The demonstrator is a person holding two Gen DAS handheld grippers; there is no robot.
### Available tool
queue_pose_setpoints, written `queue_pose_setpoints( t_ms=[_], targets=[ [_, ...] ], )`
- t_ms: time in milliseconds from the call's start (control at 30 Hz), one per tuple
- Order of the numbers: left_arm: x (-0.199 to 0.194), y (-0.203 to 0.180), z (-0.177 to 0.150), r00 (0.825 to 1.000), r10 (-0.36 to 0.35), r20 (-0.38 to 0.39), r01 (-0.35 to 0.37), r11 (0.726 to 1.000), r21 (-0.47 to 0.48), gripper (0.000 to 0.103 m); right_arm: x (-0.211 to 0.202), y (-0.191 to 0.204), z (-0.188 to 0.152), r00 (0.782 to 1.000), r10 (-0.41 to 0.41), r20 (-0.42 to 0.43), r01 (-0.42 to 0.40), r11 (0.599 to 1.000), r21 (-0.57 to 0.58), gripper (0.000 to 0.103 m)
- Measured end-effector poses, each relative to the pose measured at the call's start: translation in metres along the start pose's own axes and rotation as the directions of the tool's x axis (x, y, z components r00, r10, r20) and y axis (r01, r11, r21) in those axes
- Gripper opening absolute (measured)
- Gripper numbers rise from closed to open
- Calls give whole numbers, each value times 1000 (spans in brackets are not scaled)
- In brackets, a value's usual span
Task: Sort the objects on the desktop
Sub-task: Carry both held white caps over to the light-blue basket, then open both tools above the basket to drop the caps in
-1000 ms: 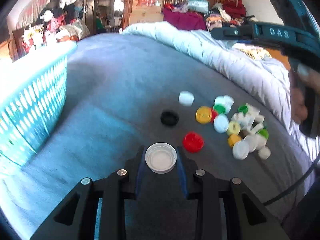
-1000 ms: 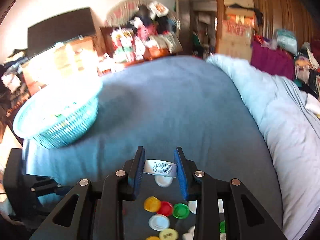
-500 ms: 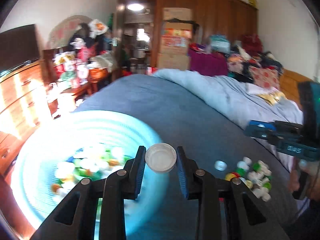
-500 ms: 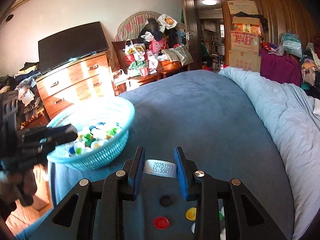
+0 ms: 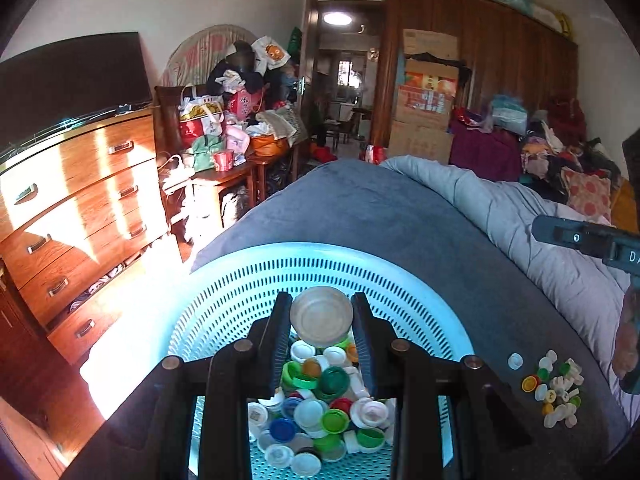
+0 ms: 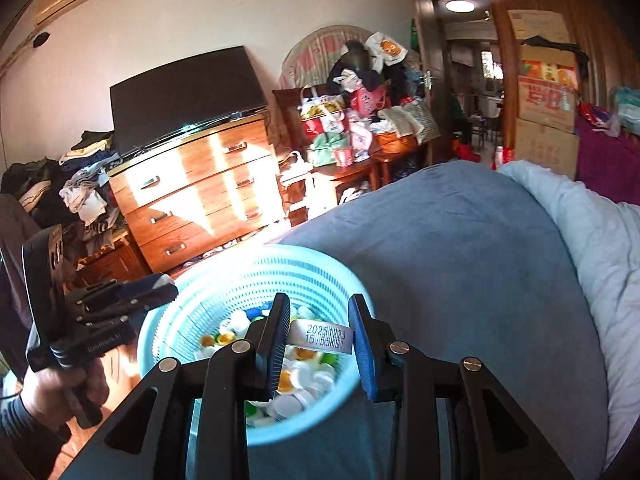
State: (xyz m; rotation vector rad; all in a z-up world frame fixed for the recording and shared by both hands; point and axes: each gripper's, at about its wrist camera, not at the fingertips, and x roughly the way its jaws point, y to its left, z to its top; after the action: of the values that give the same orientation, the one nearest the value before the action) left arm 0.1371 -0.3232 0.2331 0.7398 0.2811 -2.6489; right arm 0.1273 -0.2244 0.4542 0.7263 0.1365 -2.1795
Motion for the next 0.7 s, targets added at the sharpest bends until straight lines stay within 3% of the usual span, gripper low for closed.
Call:
queue_pose_setpoints(
  t_ms=[367,700],
  targets=[
    [8,13,0,999,-7,-33,6,1000,-16,31,44,45,29,997,43,-67,-48,997,-68,33],
    [16,2,4,999,-3,-38,3,1000,6,31,49,47,30,996,42,-73,-47,996,-73,34]
  ],
)
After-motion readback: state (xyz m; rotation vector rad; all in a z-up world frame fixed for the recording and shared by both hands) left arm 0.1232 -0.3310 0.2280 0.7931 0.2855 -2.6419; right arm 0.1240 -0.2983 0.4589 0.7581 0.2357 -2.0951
